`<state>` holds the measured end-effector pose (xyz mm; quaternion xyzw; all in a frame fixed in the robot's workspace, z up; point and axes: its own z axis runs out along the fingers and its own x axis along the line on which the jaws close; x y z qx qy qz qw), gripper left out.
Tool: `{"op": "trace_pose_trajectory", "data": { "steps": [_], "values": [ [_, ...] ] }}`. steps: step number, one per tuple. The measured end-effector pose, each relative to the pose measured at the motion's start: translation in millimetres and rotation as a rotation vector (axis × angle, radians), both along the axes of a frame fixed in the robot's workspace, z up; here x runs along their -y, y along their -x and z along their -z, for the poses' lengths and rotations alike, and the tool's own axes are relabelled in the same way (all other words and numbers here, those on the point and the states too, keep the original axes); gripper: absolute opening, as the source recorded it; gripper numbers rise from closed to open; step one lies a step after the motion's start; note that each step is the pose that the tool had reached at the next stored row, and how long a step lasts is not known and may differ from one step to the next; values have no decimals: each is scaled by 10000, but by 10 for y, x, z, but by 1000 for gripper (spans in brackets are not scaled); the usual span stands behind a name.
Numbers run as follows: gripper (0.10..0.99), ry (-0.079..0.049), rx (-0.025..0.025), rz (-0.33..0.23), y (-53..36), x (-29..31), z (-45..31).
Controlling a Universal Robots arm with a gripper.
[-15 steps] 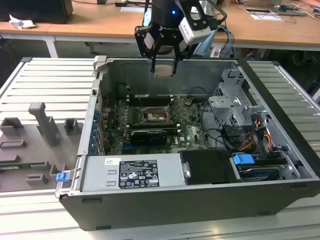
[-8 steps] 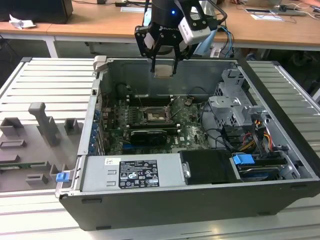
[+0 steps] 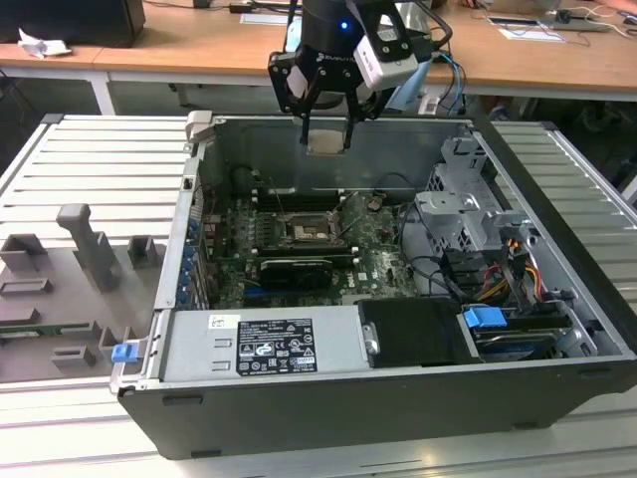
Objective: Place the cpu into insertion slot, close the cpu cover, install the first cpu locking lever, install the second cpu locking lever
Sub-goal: 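Place the cpu into insertion slot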
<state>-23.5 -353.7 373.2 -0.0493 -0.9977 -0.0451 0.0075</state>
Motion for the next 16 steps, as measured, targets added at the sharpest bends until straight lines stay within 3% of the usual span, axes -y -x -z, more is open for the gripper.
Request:
{"op": "trace_pose_trajectory", "data": {
  "steps": [16],
  "values": [
    [537, 0, -1, 256, 0, 0, 13]
  ]
}}
